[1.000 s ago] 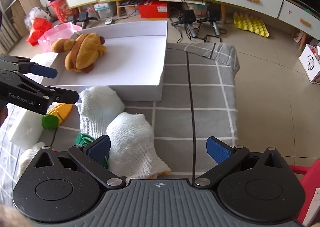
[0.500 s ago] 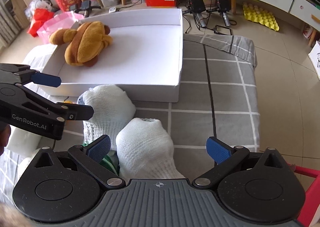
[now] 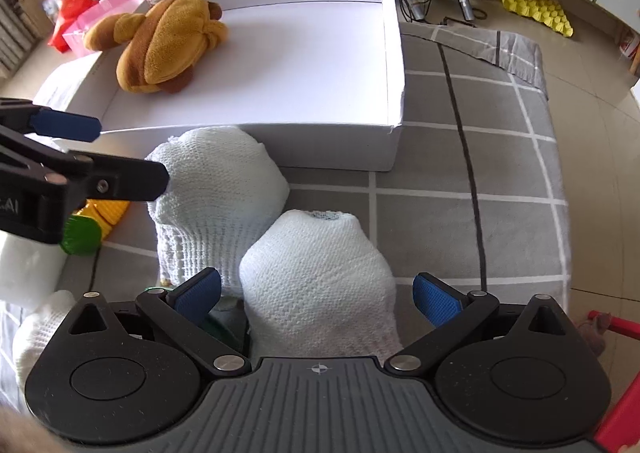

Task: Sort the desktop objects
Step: 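Grasp a white knitted sock with each gripper, then carry both held socks up and into the white box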

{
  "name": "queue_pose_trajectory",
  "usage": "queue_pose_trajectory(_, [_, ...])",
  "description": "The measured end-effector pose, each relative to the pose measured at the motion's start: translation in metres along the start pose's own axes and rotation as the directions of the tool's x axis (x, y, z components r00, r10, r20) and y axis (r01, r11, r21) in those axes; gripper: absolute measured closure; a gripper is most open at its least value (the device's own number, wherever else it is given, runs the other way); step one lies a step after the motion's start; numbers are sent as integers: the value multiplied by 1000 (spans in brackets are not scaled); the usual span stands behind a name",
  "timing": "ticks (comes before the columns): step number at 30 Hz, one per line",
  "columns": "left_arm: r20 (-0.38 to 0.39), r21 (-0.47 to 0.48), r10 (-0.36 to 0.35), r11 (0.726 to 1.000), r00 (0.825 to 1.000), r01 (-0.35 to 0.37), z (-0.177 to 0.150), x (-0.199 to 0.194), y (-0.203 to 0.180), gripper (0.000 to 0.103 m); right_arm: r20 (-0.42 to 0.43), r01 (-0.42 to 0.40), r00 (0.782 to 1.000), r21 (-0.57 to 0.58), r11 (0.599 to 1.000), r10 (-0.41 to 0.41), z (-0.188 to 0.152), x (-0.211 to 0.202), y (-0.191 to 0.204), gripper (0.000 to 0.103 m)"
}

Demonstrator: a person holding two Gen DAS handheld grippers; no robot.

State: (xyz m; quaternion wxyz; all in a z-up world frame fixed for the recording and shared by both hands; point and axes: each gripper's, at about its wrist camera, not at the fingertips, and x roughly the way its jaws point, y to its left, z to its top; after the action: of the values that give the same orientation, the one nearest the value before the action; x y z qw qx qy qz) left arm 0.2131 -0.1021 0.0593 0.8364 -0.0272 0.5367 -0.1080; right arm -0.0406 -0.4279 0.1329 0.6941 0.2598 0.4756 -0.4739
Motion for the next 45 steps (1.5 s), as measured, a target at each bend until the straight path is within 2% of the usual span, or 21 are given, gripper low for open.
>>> queue_pose_trajectory(4, [-2,-11,-18,1000,1000,18,1,4,-3,1,4,-35,999,27,999,35,-3,-2,-4,8])
queue_pose_trajectory(6, [-6,-15,-24,1000,1000,24,2,7,-6,1,12,-57,998,49,997,56,-4,-4,-7,17])
queue_pose_trajectory(7, [-10,-16,-28,999,1000,28,2,9,-8,1,14,-58,998,59,997,58,-5,-5,-9,26])
queue_pose_trajectory(8, [-13,-16,-34,999,999,33,2,10,-10,1,15,-58,998,63,996,57,-5,-5,-10,28])
queue_pose_trajectory(18, [-22,-9,-58,998,998,58,7,31,-32,1,38,-65,997,77,995,63,-12,-9,-13,31])
queue_pose_trajectory(30, [-59,-29,-27,999,998,26,8,55,-40,2,57,-78,996,106,991,73,-24,-18,-25,36])
queue_pose_trajectory(31, [-58,-26,-19,1000,998,17,7,56,-41,12,58,-80,996,108,991,74,-25,-18,-25,36])
queue_pose_trajectory(32, [-55,-16,1,1000,998,-2,5,56,-43,16,59,-81,995,109,991,75,-25,-17,-25,36])
queue_pose_trajectory(33, [-45,7,35,999,998,-35,4,54,-47,25,59,-81,995,110,991,75,-25,-17,-25,36])
queue_pose_trajectory(34, [-38,28,48,999,998,-47,3,51,-50,39,60,-80,995,111,991,74,-25,-17,-24,36])
queue_pose_trajectory(45, [-30,41,44,998,999,-42,-2,37,-43,46,63,-68,996,121,990,61,-25,-20,-23,40])
